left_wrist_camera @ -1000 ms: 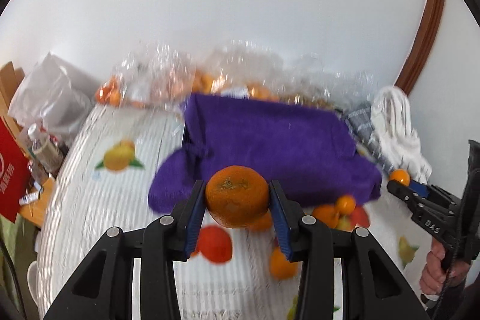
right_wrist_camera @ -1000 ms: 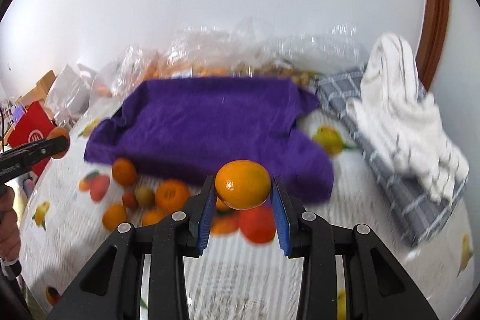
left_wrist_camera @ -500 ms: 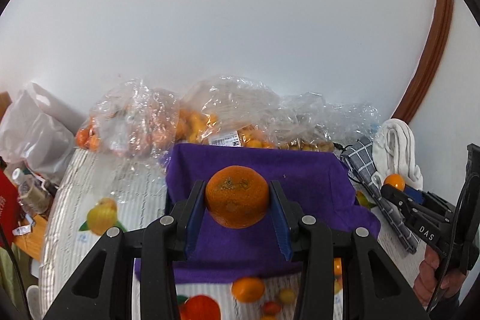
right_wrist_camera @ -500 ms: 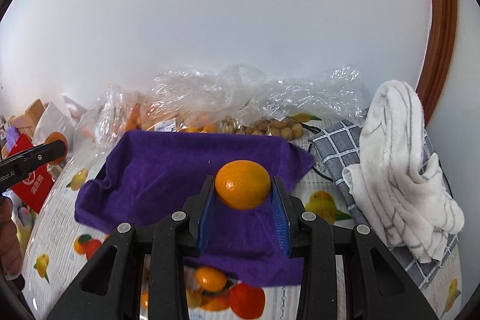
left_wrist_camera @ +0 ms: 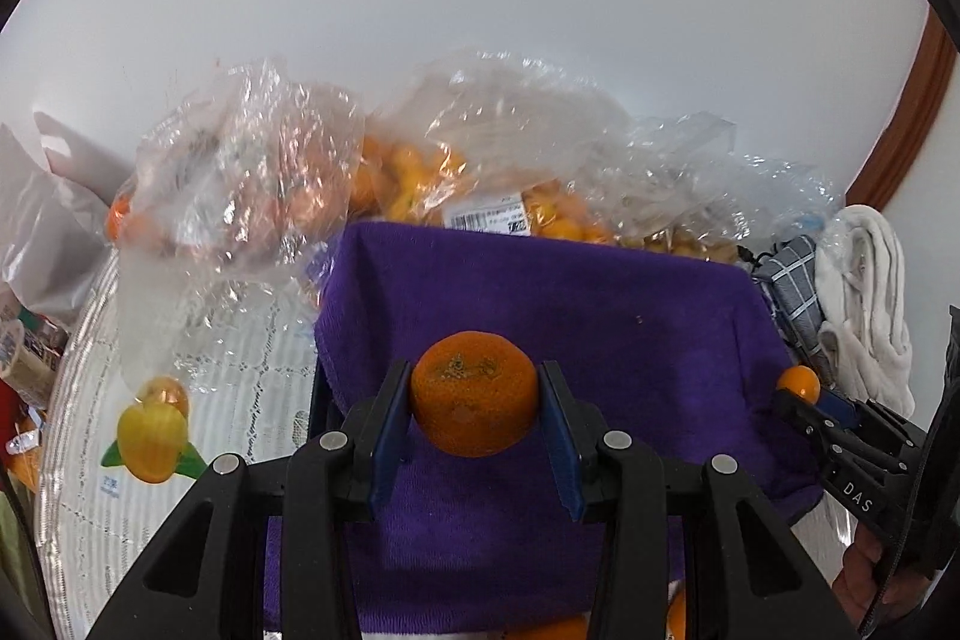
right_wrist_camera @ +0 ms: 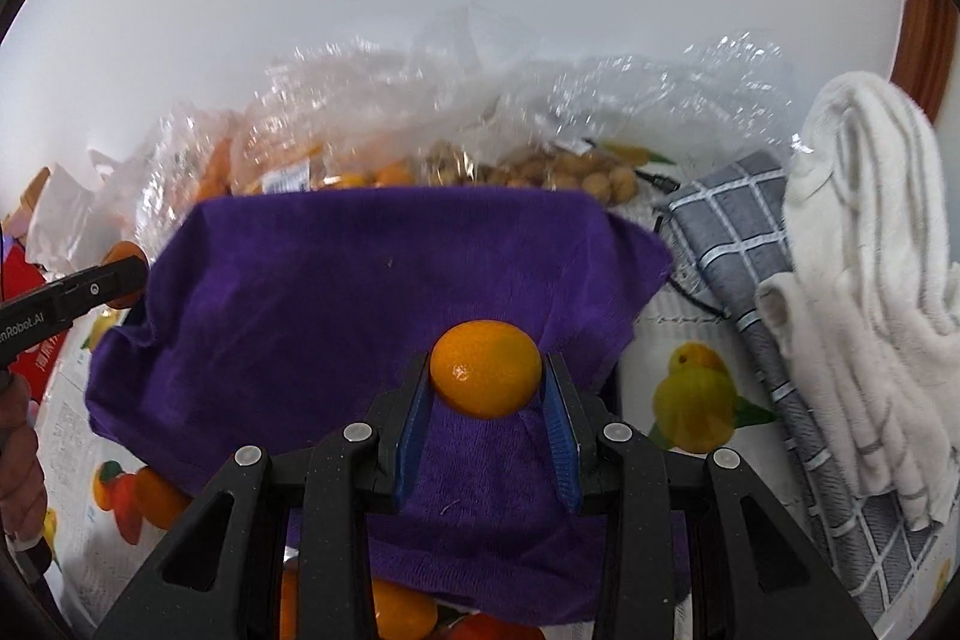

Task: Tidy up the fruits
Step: 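Carry the tangerine in the right tool onto the purple towel and release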

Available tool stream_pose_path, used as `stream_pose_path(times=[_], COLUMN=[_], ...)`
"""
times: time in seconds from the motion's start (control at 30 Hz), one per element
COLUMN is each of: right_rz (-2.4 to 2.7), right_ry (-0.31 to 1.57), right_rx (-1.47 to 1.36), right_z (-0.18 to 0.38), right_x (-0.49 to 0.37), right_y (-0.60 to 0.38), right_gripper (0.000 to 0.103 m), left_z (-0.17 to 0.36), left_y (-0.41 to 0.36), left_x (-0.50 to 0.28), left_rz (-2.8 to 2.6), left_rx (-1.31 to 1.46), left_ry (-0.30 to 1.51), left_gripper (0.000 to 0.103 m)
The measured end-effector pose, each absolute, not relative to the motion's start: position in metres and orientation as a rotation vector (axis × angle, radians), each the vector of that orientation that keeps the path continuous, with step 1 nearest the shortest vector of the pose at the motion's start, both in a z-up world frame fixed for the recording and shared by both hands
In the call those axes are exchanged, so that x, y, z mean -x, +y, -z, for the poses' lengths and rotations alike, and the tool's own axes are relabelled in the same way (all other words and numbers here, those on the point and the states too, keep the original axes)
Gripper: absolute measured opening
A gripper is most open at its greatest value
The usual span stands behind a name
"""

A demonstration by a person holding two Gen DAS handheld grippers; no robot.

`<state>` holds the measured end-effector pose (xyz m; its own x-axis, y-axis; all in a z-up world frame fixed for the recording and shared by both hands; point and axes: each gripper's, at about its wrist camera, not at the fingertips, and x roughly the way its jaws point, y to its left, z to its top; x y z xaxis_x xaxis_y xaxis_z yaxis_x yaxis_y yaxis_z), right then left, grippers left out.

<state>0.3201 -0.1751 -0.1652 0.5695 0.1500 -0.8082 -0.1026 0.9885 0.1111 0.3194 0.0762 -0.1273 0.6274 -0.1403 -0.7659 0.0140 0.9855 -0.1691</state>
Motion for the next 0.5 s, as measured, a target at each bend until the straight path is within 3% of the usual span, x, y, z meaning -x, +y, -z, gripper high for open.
stream_pose_path(times=[0.5], right_rz=[-0.138], right_ry=[1.029], right_rx=[-0.05], right_z=[0.196], right_x=[-0.336], right_y=[-0.174], right_gripper=[0.036], left_z=[0.16], left_y=[0.073], left_x=[-0.33], left_rz=[0.075], left_rx=[0.122], left_ry=[0.971], left_gripper=[0.04])
